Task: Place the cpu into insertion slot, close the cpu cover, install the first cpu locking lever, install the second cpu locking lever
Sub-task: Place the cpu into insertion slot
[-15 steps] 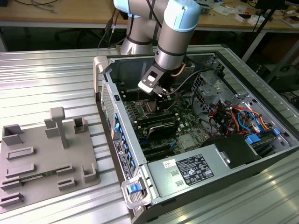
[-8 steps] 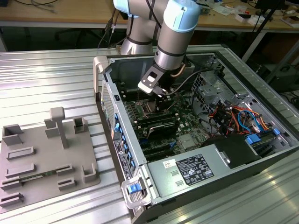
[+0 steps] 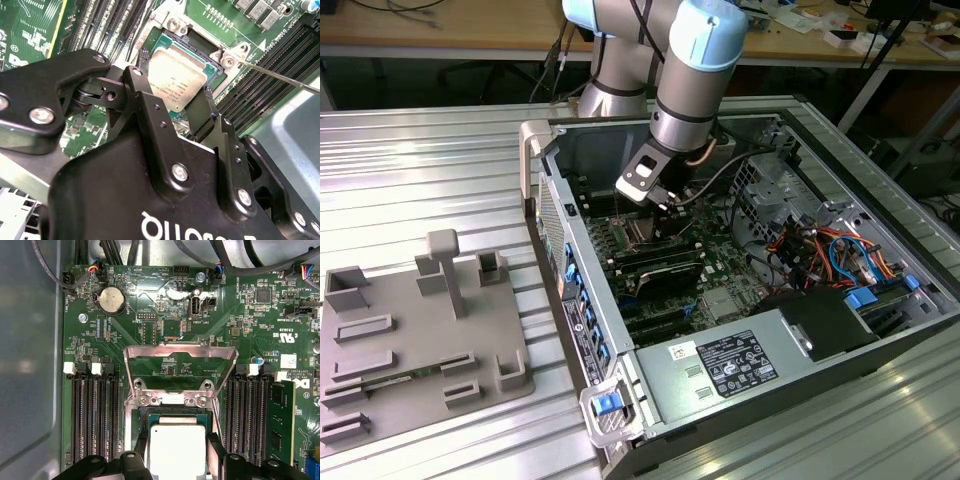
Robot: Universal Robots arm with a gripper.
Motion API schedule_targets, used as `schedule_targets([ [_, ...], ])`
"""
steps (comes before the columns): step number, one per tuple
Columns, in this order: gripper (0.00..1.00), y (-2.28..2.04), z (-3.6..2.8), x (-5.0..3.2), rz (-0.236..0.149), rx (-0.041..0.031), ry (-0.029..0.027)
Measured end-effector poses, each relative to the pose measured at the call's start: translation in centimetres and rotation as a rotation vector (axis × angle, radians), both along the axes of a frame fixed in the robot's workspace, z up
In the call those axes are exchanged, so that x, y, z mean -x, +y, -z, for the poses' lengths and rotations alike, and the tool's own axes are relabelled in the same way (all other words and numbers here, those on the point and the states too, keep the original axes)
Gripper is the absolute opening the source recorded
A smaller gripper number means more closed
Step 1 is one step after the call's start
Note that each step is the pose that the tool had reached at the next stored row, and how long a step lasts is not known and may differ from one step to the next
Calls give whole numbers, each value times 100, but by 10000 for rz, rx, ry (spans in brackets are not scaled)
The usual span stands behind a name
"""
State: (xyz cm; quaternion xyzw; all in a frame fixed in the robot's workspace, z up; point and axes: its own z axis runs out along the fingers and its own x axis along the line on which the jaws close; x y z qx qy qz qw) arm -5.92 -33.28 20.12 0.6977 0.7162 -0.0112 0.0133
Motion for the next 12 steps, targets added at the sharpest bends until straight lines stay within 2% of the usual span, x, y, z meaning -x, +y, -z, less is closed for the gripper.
schedule_targets([
  [12, 55, 1, 8, 19, -25, -49, 0],
])
